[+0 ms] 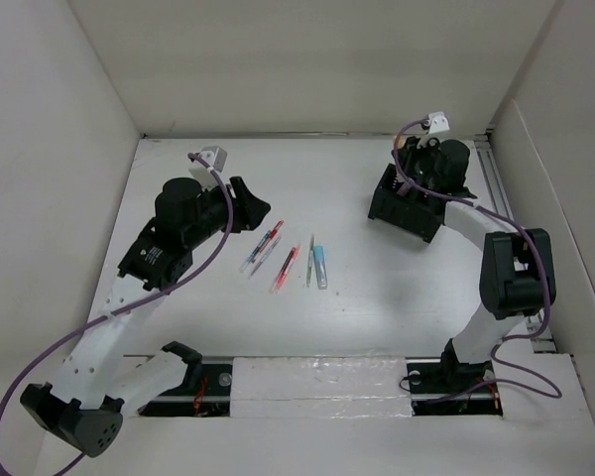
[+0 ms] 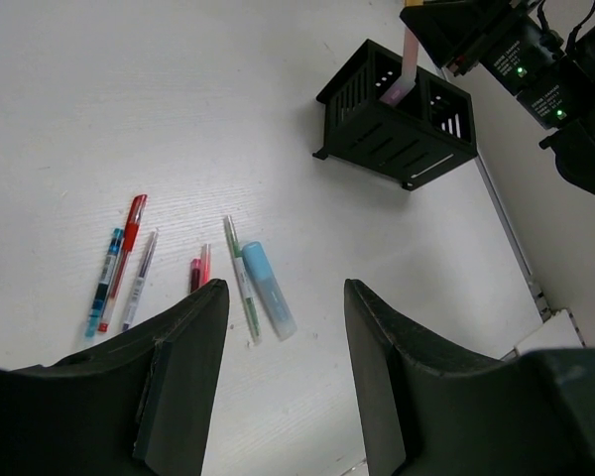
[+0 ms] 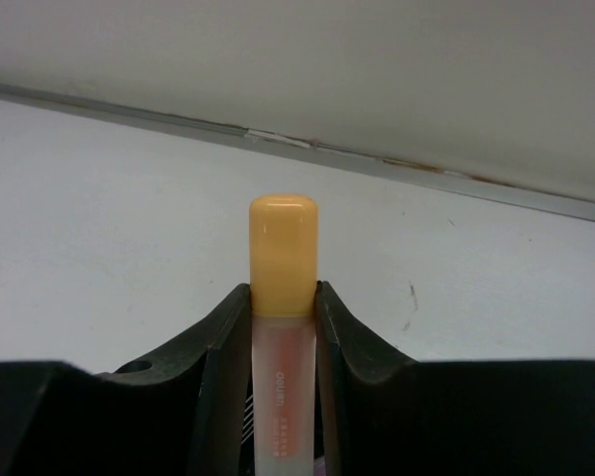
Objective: Organize the desk
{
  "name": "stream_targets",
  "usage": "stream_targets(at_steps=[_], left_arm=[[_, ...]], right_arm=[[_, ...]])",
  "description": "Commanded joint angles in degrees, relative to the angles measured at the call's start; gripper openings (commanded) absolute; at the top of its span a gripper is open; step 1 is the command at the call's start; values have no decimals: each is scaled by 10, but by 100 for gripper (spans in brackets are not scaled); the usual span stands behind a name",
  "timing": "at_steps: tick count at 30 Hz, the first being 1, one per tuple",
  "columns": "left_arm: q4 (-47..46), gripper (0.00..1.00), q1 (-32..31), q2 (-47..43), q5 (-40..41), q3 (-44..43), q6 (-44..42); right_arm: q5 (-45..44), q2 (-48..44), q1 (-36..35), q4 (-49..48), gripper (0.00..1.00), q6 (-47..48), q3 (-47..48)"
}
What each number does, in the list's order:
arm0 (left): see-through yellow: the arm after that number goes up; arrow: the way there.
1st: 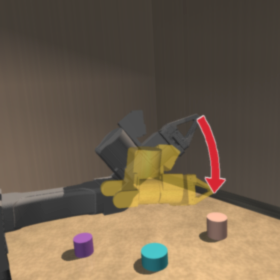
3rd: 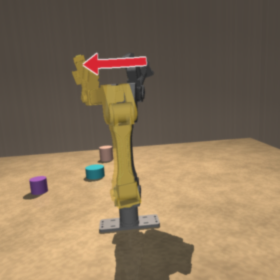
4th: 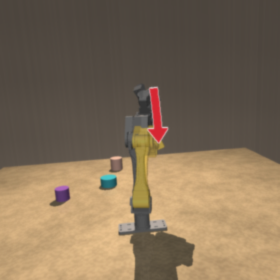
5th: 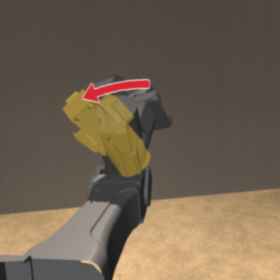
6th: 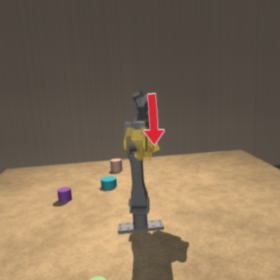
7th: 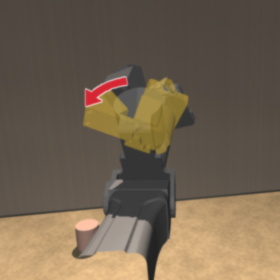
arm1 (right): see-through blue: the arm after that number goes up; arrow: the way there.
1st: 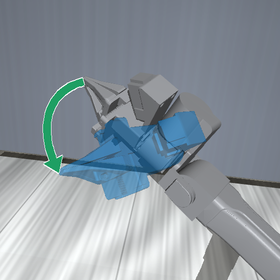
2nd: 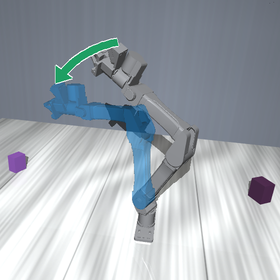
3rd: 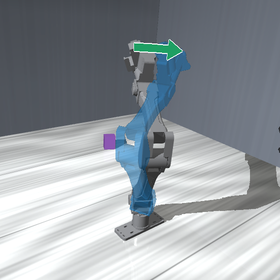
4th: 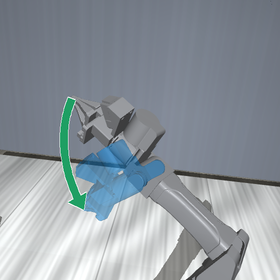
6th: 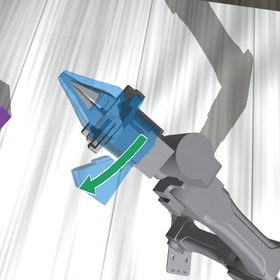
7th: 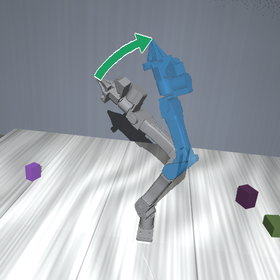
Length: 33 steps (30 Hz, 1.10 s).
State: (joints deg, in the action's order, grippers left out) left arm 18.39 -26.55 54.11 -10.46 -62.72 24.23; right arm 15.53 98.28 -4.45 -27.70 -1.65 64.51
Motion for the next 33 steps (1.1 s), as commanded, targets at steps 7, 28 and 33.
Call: stream_targets(at_steps=[7, 28, 33], left_arm=[[-24, 47, -2, -5, 9, -22, -1], [2, 50, -2, -41, 68, -32, 0], [16, 50, -2, -48, 71, -25, 4]], right_arm=[[-14, -55, -9, -65, 38, -12, -75], [-115, -181, -294, 219, 55, 69, -136], [-152, -114, -381, 270, 68, 52, -99]])
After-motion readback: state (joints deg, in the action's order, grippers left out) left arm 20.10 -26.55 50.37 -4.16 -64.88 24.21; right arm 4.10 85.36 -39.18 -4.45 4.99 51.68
